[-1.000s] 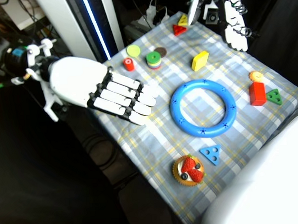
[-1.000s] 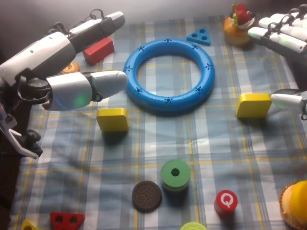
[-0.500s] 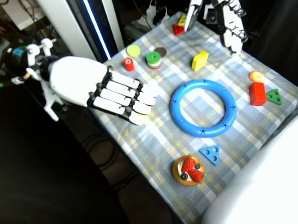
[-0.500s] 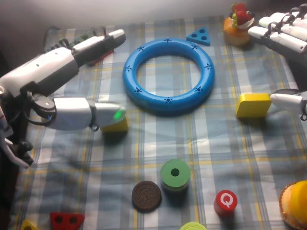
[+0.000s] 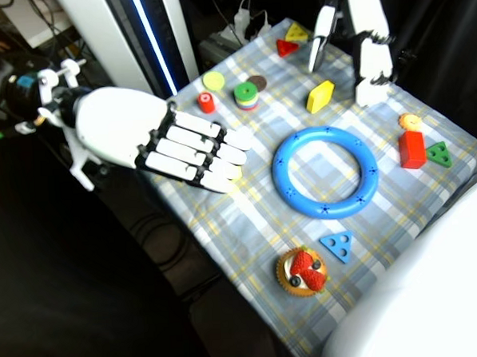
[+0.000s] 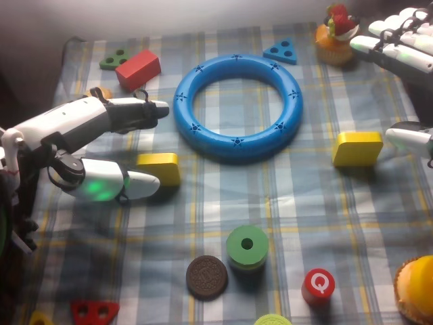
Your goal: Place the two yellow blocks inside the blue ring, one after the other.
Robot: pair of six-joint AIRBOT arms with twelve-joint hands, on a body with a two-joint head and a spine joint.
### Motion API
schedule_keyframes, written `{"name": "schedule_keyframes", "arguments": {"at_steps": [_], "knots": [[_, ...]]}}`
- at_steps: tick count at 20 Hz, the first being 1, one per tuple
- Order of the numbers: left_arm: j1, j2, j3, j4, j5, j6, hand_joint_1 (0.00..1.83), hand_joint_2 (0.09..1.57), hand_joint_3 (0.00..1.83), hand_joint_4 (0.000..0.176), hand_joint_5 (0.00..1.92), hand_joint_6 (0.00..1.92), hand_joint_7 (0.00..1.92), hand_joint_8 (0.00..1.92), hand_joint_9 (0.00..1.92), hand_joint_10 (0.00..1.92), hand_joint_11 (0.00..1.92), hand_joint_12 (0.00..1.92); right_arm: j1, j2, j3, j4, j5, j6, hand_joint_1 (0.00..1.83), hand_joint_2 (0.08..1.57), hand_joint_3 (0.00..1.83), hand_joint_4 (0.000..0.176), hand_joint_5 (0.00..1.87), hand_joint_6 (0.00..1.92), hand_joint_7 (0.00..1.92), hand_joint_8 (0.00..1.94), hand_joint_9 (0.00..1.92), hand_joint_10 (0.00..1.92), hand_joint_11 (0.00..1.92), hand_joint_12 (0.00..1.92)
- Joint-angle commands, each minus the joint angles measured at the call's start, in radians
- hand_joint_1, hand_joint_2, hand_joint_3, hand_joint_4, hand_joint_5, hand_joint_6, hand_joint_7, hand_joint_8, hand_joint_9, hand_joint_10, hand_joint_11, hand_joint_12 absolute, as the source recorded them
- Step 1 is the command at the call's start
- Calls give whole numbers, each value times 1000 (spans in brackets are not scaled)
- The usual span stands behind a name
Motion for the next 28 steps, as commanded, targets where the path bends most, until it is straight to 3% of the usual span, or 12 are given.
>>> {"name": "schedule_keyframes", "arguments": {"at_steps": [1, 5, 6, 7, 8, 9, 11, 15, 17, 21, 26, 28], "knots": [[-16, -6, 8, -4, -94, 0, 969, 1058, 3, 16, 362, 25, 399, 10, 303, 25, 0, 866, 6, 6, 1, -5, 133, 5, 442, 1348, 11, 31, 0, 0, 0, 0, 0, 0, 0, 0], [-32, -33, 27, -22, -37, 52, 971, 1068, 2, 19, 501, 46, 446, 14, 331, 32, 0, 1026, 4, 6, 2, -3, 134, 13, 431, 1348, 5, 63, 0, 0, 0, 0, 0, 0, 0, 0], [-37, -43, 35, -22, -24, 54, 1052, 1110, 10, 13, 901, 841, 911, 207, 622, 522, 0, 1590, 3, 6, 4, -3, 134, 19, 451, 1346, 2, 63, 0, 0, 0, 0, 0, 0, 0, 0], [-37, -44, 36, -22, -23, 54, 1052, 1110, 10, 13, 901, 841, 911, 207, 622, 522, 0, 1590, 3, 6, 4, -3, 134, 19, 451, 1346, 2, 63, 0, 0, 0, 0, 0, 0, 0, 0], [-39, -49, 40, -22, -21, 55, 1176, 1112, 2, 35, 1001, 895, 940, 902, 608, 963, 0, 1786, 2, 6, 4, -2, 134, 20, 455, 1346, 2, 58, 0, 0, 0, 0, 0, 0, 0, 0], [-41, -54, 43, -22, -17, 55, 1220, 1103, 0, 0, 1073, 750, 952, 1137, 635, 1332, 56, 1894, 2, 6, 5, -1, 134, 21, 458, 1342, 0, 55, 0, 0, 0, 0, 0, 0, 5, 2], [-46, -60, 45, -19, -11, 55, 1259, 1093, 0, 0, 1093, 633, 998, 1207, 715, 1559, 250, 1920, 1, 6, 5, 2, 134, 21, 463, 1338, 0, 30, 0, 0, 0, 0, 0, 0, 47, 24], [-65, -51, 36, -18, -73, 58, 1248, 1149, 5, 0, 986, 723, 876, 1444, 647, 1850, 163, 1921, -3, 6, 6, 4, 134, 24, 461, 1341, 0, 32, 0, 0, 0, 0, 0, 0, 23, 22], [-88, -38, 26, -14, -123, 58, 1153, 1120, 3, 0, 966, 999, 832, 1654, 596, 1913, 109, 1921, -3, 6, 6, 4, 134, 25, 471, 1341, 0, 22, 0, 0, 0, 0, 0, 0, 4, 144], [-174, -79, 72, -10, -137, 58, 1243, 1154, 0, 0, 948, 837, 893, 1401, 599, 1701, 71, 1921, -5, 6, 6, 4, 136, 27, 469, 1340, 1, 28, 0, 0, 0, 0, 0, 0, 0, 225], [-313, -213, 201, -10, 5, 90, 1229, 1180, 3, 0, 923, 864, 816, 1526, 622, 1890, 203, 1921, -7, 3, 9, 5, 138, 28, 437, 1341, 0, 41, 0, 0, 0, 0, 0, 0, 0, 182], [-341, -256, 236, -71, 45, 175, 1220, 1180, 0, 0, 942, 895, 796, 1498, 546, 1611, 7, 1921, -7, -2, 15, 4, 138, 36, 439, 1342, 0, 23, 0, 0, 0, 0, 0, 0, 0, 192]]}}
